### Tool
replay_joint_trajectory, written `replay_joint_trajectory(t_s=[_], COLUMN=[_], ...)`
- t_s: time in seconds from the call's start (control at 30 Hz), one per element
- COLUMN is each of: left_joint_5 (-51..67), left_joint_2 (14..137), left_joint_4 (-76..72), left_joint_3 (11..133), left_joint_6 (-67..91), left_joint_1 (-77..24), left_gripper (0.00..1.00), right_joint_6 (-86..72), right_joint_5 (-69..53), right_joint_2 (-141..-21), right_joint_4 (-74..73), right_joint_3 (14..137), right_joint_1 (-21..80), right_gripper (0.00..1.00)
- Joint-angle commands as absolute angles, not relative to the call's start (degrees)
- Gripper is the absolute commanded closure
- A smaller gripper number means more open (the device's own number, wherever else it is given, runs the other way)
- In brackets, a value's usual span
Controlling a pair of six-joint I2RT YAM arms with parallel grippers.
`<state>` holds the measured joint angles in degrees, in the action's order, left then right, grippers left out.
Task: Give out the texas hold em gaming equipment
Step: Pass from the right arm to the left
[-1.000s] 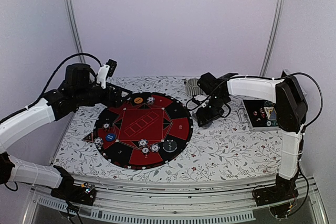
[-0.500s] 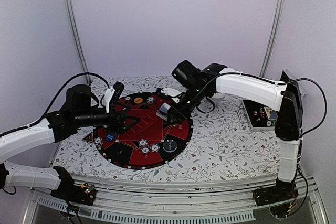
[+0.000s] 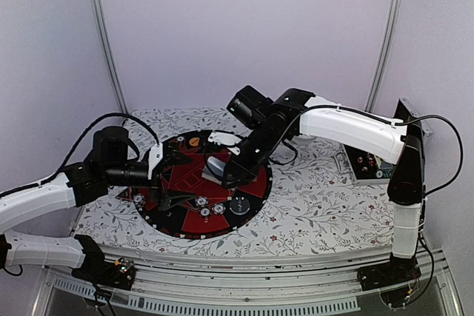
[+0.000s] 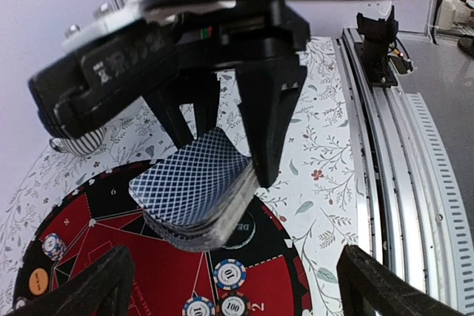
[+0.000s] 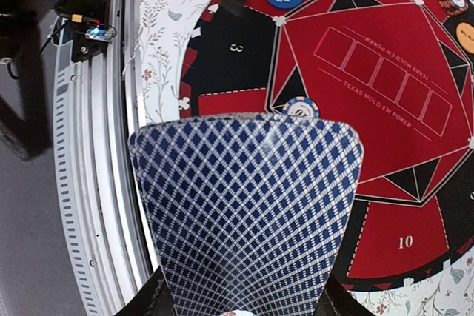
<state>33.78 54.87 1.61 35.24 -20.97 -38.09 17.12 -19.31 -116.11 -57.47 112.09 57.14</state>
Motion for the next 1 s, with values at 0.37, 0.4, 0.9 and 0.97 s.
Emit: replay_joint_trajectory(t_s=[0.37, 0.4, 0.9, 0.97], left_joint_5=[46.47, 47.69, 44.11, 43.76], left_joint_2=[65.41, 65.47, 67.28, 67.56], left_joint_4=[-13.67, -13.63, -10.12, -10.02], left_joint_3=[33.91, 33.81, 34.53, 34.82], left_joint_6=[-16.24, -16.14, -18.84, -18.78], left_joint_1=[-38.00, -38.05, -39.17, -39.37], left_gripper=[0.02, 0.02, 0.07, 0.09], right_joint_6=[21.18, 21.06, 21.09, 21.14], right_joint_5=[-22.60, -22.57, -22.92, -22.85], right_joint_2=[-114.73, -114.58, -114.35, -114.42], right_joint_4=[-59.77, -59.72, -59.59, -59.59], right_joint_3=[115.05, 115.05, 116.45, 116.52], right_joint_1=[62.39, 62.47, 62.75, 62.75], right_gripper=[0.68, 0.68, 0.68, 0.68])
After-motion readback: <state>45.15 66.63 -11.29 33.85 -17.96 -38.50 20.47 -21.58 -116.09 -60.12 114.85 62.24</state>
